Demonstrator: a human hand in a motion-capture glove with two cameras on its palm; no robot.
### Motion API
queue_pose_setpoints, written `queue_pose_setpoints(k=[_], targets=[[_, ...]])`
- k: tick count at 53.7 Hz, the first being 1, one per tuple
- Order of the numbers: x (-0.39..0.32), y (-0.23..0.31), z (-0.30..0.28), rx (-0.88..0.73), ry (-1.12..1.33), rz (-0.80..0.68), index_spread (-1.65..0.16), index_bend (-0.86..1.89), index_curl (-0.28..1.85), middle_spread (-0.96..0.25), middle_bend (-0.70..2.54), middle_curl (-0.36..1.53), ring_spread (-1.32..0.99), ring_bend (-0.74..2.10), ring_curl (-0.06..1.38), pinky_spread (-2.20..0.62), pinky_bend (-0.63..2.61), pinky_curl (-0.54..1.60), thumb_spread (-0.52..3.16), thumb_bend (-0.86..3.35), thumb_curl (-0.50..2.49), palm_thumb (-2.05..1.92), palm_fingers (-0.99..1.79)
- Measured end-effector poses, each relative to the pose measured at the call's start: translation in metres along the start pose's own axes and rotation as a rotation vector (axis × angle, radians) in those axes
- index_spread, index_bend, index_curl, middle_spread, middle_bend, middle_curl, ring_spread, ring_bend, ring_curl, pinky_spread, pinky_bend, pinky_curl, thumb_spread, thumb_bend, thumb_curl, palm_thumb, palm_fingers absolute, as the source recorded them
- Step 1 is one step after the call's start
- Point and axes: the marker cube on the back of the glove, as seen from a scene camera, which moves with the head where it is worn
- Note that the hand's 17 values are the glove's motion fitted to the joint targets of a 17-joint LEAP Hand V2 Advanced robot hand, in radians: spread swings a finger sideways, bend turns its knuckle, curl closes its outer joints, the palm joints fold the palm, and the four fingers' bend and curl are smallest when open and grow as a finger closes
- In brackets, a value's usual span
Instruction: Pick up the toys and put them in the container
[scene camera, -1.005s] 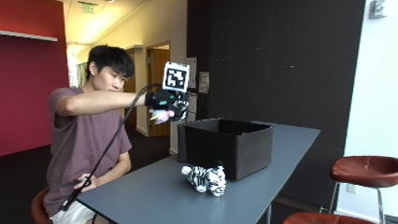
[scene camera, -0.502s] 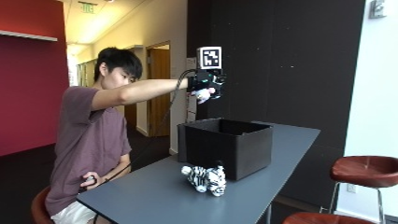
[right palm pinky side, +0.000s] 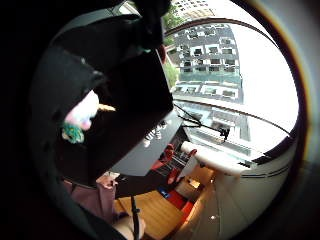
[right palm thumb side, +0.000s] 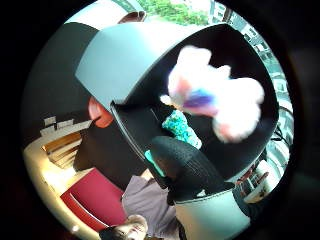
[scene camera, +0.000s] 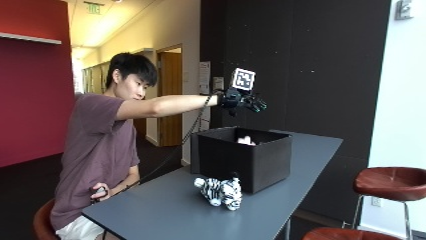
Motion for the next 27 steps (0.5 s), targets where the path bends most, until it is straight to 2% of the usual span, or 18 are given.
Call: queue_pose_setpoints(k=[4,10,27], targets=[[0.014,0.007,-0.005,0.021,0.018,-0.049,-0.16,0.02,0.41,-0.04,0.34,0.57,-0.11,0.79,0.45,-0.1,1.35,0.52,1.02,-0.09,0.63,-0.06,-0.55],[0.031,0.016,-0.018,0.036,0.002,-0.004,-0.14,0.0,0.32,0.02,0.18,0.49,-0.04,0.61,0.35,-0.01,1.27,0.48,1.06,-0.08,0.54,-0.09,-0.44],[0.131,0.078,-0.031,0.059,-0.03,0.014,-0.16,0.07,0.2,0.02,0.14,0.39,0.02,0.43,0.29,0.06,0.99,0.37,1.14,-0.07,0.36,-0.1,-0.29]])
